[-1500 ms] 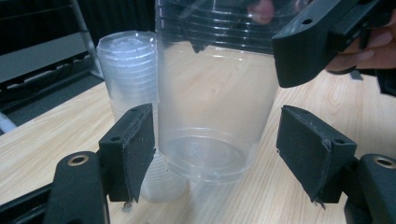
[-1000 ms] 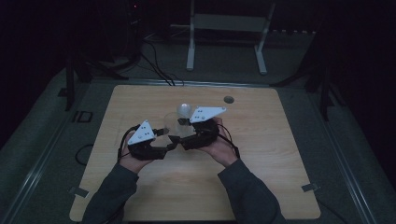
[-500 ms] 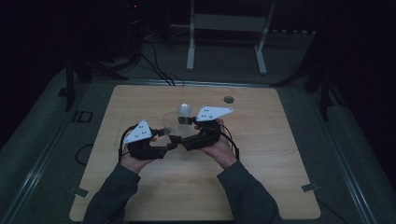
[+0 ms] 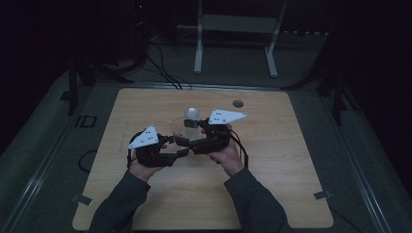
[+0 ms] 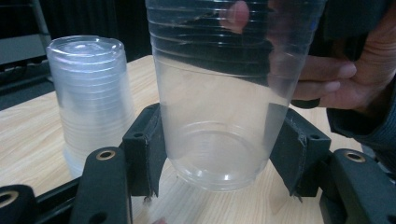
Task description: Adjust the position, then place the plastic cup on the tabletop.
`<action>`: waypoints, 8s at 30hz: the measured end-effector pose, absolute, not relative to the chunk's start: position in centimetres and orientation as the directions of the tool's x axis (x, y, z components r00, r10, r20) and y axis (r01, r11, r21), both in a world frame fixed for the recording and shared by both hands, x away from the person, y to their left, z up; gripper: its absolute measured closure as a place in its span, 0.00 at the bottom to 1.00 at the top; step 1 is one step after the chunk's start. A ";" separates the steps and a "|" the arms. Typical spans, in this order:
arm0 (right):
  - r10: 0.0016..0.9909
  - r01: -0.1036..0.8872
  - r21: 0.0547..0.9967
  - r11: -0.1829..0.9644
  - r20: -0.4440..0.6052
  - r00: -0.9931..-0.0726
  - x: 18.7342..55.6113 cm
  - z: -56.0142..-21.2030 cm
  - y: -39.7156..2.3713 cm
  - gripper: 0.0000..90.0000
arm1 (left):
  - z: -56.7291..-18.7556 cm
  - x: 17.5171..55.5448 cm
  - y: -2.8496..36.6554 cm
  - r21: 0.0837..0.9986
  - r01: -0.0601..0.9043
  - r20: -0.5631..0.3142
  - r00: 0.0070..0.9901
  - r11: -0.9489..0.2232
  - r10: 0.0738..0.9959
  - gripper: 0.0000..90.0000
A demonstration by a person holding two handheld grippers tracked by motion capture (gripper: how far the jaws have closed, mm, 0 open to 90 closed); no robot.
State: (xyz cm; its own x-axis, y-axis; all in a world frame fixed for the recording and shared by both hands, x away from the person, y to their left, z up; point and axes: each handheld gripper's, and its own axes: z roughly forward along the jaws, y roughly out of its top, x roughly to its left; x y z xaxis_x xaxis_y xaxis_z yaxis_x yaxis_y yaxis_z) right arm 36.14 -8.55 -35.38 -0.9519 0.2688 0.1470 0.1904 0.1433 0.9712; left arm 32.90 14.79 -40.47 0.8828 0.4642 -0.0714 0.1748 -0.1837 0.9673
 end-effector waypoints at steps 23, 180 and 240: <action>0.298 0.152 0.975 0.161 0.099 -0.949 35.9 -35.1 -8.9 0.32 | -40.5 33.0 14.9 0.966 0.191 -0.086 0.872 -0.173 0.482 0.30; 0.562 0.186 0.958 0.219 0.032 -0.827 36.6 -43.2 -16.9 0.32 | -40.4 32.9 16.3 0.971 0.193 -0.095 0.855 -0.142 0.510 0.30; 0.550 0.310 0.880 0.361 0.067 -0.832 36.6 -47.8 -17.2 0.15 | -40.5 32.9 16.2 0.970 0.197 -0.101 0.856 -0.140 0.507 0.30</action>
